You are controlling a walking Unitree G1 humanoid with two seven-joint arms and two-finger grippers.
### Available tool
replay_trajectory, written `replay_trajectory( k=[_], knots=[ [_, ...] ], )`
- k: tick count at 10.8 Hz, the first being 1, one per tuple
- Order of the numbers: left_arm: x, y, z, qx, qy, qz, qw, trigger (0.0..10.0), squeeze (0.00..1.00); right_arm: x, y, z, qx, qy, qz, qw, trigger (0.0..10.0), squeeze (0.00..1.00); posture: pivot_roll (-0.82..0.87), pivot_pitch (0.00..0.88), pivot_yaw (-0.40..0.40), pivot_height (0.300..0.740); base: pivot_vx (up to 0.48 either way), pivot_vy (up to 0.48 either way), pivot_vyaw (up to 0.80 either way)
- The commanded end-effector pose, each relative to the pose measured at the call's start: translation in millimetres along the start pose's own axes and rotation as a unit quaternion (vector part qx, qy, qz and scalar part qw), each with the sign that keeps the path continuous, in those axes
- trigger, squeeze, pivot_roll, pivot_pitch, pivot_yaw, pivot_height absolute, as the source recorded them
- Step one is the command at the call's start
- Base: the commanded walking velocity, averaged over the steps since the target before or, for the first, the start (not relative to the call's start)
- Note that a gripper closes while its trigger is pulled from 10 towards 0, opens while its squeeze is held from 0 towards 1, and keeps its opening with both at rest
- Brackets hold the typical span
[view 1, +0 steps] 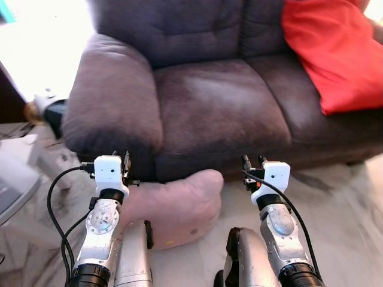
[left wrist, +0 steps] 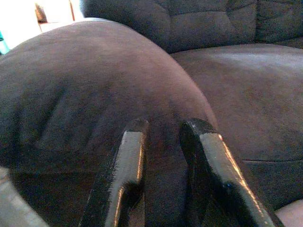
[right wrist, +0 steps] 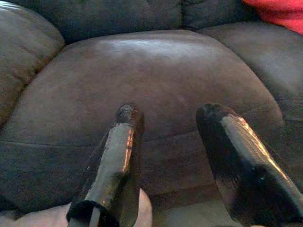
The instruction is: Move the pillow to the sofa from floor
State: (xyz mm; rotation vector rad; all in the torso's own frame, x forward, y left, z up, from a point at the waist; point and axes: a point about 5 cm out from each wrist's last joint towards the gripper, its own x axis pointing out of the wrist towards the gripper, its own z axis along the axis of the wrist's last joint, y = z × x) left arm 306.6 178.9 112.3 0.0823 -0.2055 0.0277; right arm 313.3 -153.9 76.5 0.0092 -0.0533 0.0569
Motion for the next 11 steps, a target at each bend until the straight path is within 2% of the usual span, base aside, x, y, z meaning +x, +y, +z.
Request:
replay_trajectory(
  k=[1,4,6,9,11],
  knots=[
    [-1.2,1.7,-2.7,0.010,0.011,-0.003,1.000,10.0,0.00,-3.6,-0.8,-7.4,-0.002,0.017,-0.001,1.000,10.0,0.00,0.15,0.171,-0.024,0.514,0.000,0.000,0.00],
    [-1.2,2.0,-3.2,0.005,0.014,0.000,1.000,10.0,0.00,-4.7,-1.2,-8.7,-0.004,0.021,-0.001,1.000,10.0,0.00,0.15,0.176,-0.023,0.514,0.000,0.000,0.00],
    [-0.8,2.1,-3.3,0.004,0.016,0.000,1.000,10.0,0.00,-4.4,-0.4,-8.0,-0.024,0.019,0.009,0.999,10.0,0.00,0.15,0.178,-0.023,0.514,0.000,0.000,0.00],
    [-0.9,1.9,-3.8,0.004,0.019,-0.001,1.000,10.0,0.00,-5.6,1.6,-8.0,-0.028,0.017,0.015,0.999,10.0,0.00,0.15,0.180,-0.023,0.514,0.000,0.000,0.79],
    [-1.1,1.9,-4.5,0.006,0.022,-0.001,1.000,10.0,0.00,-5.8,-0.2,-9.5,-0.021,0.021,0.009,1.000,10.0,0.00,0.15,0.180,-0.023,0.514,0.000,0.000,0.28]
  ],
)
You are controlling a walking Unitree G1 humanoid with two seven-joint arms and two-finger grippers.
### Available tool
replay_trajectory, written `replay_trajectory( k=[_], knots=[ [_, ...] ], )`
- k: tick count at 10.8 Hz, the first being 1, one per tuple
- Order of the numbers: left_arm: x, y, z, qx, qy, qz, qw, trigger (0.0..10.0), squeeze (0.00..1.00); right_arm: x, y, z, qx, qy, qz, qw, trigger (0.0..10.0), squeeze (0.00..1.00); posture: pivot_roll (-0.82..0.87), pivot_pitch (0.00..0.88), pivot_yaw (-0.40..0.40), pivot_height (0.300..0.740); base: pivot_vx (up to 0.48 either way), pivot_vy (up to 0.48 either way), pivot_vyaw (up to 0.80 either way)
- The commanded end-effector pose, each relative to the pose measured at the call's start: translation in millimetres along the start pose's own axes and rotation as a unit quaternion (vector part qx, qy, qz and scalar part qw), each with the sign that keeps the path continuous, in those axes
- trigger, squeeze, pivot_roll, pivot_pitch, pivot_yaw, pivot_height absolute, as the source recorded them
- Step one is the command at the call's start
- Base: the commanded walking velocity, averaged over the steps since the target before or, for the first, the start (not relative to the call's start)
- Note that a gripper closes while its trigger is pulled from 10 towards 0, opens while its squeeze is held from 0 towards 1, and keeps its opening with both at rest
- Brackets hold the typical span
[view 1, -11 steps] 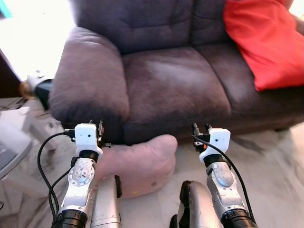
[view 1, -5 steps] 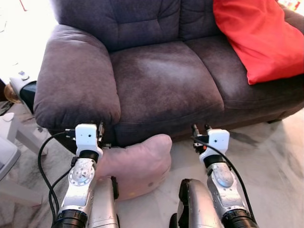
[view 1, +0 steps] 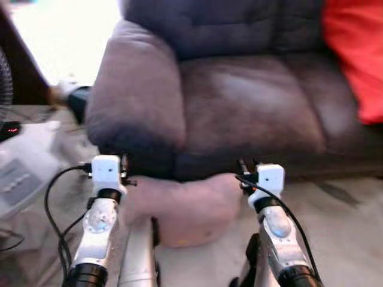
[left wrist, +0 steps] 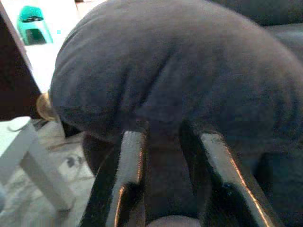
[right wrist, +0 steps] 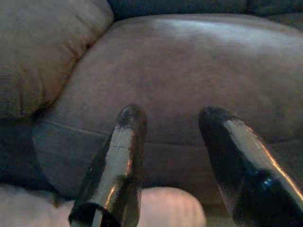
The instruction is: Move the pillow to the sofa from floor
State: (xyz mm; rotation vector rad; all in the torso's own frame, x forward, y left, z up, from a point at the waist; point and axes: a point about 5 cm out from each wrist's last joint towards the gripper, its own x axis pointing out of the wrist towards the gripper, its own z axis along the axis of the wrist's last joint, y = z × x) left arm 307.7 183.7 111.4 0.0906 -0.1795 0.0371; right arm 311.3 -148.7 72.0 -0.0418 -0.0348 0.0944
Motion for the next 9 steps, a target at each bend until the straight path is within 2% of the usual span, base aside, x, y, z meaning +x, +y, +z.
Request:
replay_trajectory(
  k=[1,9],
  knots=[
    [-2.1,-3.2,-3.2,0.001,0.009,-0.005,1.000,10.0,0.00,-4.2,-5.4,-5.6,0.002,0.012,-0.011,1.000,10.0,0.00,0.15,0.181,-0.022,0.514,0.000,0.000,0.00],
    [-1.8,-3.6,-3.3,0.001,0.010,-0.008,1.000,10.0,0.00,-3.4,-5.5,-5.2,0.010,0.010,-0.016,1.000,10.0,0.00,0.15,0.177,-0.019,0.514,0.000,0.000,0.00]
  ],
)
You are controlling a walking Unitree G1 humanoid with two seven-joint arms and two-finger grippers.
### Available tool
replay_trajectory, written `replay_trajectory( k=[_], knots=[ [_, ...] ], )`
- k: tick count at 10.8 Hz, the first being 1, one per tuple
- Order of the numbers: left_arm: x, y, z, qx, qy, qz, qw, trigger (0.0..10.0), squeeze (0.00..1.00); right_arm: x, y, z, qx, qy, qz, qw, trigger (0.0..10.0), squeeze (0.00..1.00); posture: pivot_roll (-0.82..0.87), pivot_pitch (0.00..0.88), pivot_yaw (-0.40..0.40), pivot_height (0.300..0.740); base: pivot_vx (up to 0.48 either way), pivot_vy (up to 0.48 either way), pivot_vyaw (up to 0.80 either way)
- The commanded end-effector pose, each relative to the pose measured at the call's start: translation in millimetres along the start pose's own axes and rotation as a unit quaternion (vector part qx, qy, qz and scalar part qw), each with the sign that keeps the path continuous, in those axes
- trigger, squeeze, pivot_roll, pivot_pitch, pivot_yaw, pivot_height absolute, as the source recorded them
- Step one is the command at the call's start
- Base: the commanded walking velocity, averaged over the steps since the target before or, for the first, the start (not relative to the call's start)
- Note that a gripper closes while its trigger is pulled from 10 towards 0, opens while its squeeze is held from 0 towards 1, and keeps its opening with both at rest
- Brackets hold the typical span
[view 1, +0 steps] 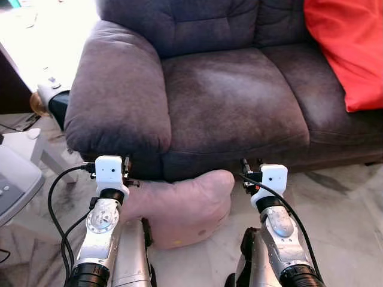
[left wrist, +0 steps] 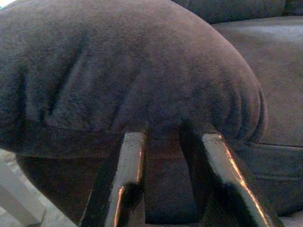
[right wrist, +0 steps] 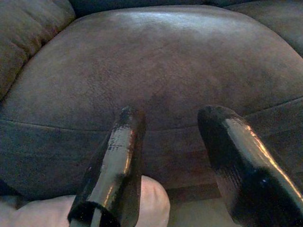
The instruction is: Move the pillow to the sofa from floor
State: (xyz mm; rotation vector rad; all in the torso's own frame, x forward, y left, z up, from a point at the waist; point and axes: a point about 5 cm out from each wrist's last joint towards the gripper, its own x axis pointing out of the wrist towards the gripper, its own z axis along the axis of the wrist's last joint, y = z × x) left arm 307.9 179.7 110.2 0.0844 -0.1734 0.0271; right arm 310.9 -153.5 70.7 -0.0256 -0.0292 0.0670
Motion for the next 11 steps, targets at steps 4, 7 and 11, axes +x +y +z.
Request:
replay_trajectory(
  k=[4,7,11],
  knots=[
    [-1.4,0.3,-2.4,0.004,0.006,-0.003,1.000,10.0,0.00,-2.1,0.6,-3.9,0.004,0.008,0.003,1.000,10.0,0.00,0.15,0.170,-0.019,0.459,0.000,0.000,0.00],
    [-0.7,-0.2,-2.1,0.004,0.006,-0.004,1.000,10.0,0.00,-2.3,1.2,-4.6,0.007,0.009,0.007,1.000,10.0,0.00,0.14,0.166,-0.020,0.459,0.000,0.000,0.00],
    [-0.8,0.1,-2.2,0.003,0.010,-0.004,1.000,10.0,0.00,-2.8,3.2,-5.1,-0.012,0.011,0.019,1.000,10.0,0.00,0.15,0.180,-0.021,0.459,0.000,0.000,0.00]
  ],
)
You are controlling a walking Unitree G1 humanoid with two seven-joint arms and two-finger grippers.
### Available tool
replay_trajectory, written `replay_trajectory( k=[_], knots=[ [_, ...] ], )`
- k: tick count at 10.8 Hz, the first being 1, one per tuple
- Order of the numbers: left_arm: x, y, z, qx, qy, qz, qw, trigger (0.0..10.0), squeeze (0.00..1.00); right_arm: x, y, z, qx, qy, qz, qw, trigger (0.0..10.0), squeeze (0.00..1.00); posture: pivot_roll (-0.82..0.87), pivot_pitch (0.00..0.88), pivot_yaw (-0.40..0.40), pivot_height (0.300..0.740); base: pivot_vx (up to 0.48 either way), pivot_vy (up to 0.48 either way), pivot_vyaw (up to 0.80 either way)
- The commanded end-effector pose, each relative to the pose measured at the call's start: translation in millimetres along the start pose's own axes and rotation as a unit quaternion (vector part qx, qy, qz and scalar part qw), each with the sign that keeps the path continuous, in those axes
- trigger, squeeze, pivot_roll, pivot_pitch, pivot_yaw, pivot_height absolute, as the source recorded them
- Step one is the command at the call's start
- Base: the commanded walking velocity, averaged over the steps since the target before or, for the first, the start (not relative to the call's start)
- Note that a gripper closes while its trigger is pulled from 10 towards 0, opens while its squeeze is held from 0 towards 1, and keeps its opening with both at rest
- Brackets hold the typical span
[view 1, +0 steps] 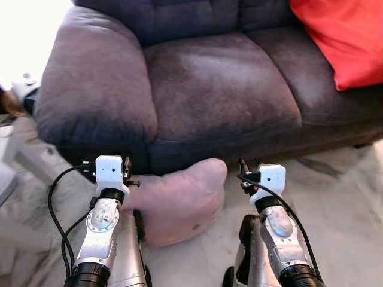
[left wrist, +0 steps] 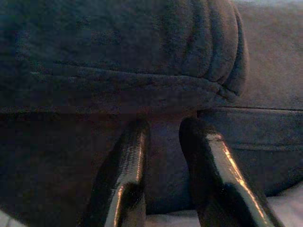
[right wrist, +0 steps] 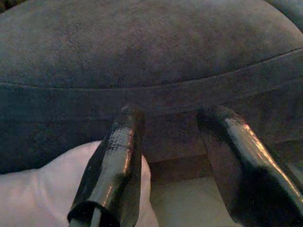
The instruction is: Move the pillow to the sofa from floor
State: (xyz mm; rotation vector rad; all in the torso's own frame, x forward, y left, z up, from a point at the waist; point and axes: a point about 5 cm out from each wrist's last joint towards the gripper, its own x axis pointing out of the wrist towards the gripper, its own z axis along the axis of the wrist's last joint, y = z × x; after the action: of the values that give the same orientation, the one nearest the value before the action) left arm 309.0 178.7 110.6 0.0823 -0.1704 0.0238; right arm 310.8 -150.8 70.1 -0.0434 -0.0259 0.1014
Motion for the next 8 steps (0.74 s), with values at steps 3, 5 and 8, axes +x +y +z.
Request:
replay_trajectory(
  k=[3,5,8],
  knots=[
    [-1.9,1.9,-4.1,0.004,0.014,0.001,1.000,10.0,0.00,-3.4,0.4,-5.5,-0.003,0.011,0.002,1.000,10.0,0.00,0.15,0.183,-0.020,0.459,0.000,0.000,0.80],
    [-1.7,2.4,-3.4,0.006,0.011,0.001,1.000,10.0,0.00,-3.7,0.5,-6.0,-0.001,0.012,0.001,1.000,10.0,0.00,0.15,0.184,-0.019,0.459,0.000,0.000,0.80],
    [-1.4,3.5,-1.6,0.006,0.007,0.003,1.000,10.0,0.00,-4.0,-0.4,-6.7,0.004,0.013,-0.004,1.000,10.0,0.00,0.15,0.186,-0.019,0.459,0.000,0.000,0.27]
  ],
)
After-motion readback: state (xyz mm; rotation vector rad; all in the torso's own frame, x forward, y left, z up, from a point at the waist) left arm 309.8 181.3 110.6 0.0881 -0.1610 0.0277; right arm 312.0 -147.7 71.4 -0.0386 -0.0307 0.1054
